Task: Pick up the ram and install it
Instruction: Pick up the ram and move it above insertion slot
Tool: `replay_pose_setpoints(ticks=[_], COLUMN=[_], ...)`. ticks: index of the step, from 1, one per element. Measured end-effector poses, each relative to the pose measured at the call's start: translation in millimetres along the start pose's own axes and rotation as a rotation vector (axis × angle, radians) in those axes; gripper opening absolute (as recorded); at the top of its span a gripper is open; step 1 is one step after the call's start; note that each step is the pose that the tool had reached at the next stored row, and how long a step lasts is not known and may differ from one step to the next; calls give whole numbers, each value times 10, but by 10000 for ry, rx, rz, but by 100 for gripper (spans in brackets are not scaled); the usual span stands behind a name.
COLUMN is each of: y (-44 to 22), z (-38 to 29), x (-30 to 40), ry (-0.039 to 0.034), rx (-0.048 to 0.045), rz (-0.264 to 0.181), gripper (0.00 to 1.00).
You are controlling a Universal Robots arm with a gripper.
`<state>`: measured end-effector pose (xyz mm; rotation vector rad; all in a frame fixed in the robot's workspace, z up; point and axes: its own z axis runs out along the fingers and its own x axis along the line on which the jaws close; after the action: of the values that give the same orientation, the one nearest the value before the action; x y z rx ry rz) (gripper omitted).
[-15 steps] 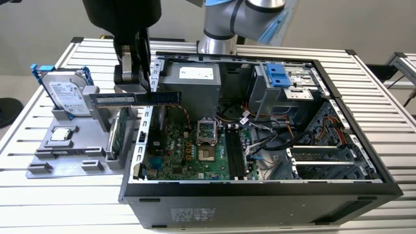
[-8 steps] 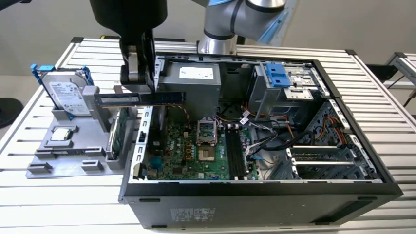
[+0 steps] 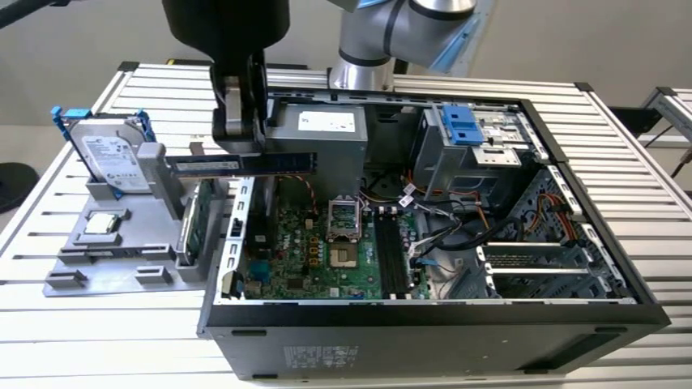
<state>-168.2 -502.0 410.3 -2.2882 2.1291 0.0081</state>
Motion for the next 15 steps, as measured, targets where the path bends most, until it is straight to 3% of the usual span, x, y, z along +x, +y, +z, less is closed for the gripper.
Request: replay_pose_setpoints(ticks=[15], y=[-133], z=[1], x=[10], ry=[0], rx=[1], rz=[-1], gripper=[0])
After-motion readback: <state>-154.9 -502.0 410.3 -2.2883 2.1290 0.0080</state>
